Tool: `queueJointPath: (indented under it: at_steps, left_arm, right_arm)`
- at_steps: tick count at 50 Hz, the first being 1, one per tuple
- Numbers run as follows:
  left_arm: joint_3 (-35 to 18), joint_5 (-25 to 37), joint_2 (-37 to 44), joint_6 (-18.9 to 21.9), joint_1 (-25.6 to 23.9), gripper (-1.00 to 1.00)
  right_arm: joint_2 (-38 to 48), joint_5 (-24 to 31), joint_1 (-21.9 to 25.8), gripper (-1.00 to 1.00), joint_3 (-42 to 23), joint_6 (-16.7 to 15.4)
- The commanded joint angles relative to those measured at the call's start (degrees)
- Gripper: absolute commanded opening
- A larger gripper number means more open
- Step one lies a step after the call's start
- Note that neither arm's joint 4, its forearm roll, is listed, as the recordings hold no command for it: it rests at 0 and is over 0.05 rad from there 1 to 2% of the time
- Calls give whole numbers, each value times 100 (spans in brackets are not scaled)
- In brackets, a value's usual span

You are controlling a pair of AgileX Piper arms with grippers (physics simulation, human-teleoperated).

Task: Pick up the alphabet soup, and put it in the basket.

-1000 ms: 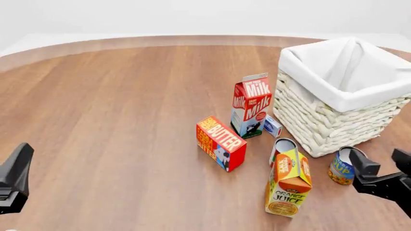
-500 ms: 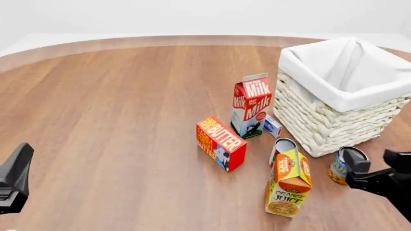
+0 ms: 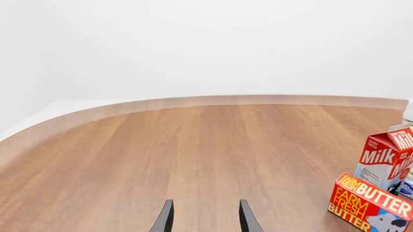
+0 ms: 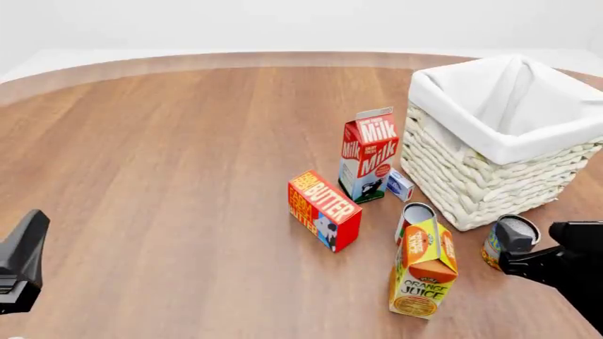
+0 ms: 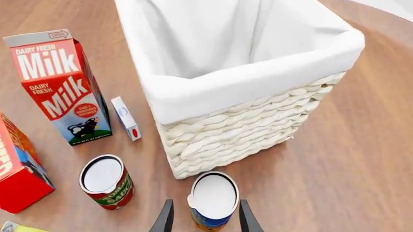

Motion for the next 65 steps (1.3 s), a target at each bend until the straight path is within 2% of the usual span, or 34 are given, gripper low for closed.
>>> queueJointPath:
  at_steps: [1, 8, 13, 31, 37, 65]
  left_arm:
    - [0, 0, 0, 0, 0, 100]
    - [0, 0, 0, 0, 0, 100]
    - [0, 0, 0, 0, 0, 100]
    - [0, 0, 0, 0, 0, 100]
    - [0, 0, 0, 0, 0, 100]
    - [0, 0, 0, 0, 0, 100]
  right_arm:
    - [440, -341, -13, 100, 0, 14]
    - [491, -361, -30, 100, 0, -11]
    - [1191, -941, -129, 100, 0, -69]
    - [2099, -1724, -222, 100, 0, -129]
    - [2875, -2360, -228, 100, 0, -174]
    - [3998, -3240, -209, 100, 0, -78]
